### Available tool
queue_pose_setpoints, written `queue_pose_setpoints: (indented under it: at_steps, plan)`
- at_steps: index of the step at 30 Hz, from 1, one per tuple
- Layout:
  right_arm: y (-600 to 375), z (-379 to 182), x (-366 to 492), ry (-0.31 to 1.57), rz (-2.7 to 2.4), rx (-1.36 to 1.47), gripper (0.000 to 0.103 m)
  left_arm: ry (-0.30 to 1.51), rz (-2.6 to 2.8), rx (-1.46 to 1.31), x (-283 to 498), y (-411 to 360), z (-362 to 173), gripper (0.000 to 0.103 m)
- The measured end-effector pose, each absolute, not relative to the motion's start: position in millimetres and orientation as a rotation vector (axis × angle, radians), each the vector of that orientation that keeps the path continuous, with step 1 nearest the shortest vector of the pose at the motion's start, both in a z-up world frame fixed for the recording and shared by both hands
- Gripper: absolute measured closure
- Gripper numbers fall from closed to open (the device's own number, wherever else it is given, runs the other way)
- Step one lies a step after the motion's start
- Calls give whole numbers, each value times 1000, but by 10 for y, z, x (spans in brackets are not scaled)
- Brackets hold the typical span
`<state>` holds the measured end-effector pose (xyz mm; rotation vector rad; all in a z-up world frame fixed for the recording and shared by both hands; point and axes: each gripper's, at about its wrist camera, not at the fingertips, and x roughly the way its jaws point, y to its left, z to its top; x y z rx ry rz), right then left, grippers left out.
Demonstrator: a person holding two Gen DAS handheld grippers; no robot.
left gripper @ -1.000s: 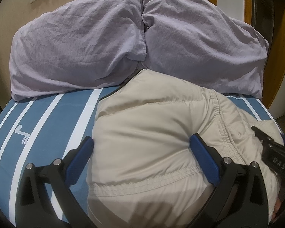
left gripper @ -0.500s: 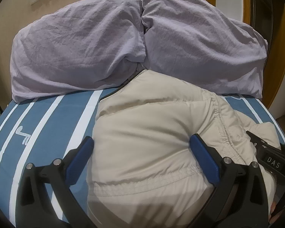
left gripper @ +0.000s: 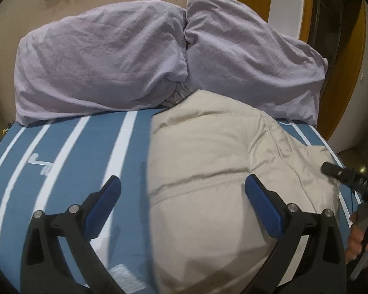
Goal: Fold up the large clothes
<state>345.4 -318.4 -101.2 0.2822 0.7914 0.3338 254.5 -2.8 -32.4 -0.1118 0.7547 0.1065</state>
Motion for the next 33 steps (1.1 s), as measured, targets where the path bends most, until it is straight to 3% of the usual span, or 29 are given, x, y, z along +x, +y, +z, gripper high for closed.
queue_pose_setpoints:
  at_steps: [16, 33]
  plan:
    - [-3435, -1381, 3593, 993, 572, 538, 1, 872, -7, -386, 2486, 349, -555, 2]
    - [-3296, -1694, 3718, 1067, 698, 677, 1, 908, -162, -710, 2606, 549, -982, 2]
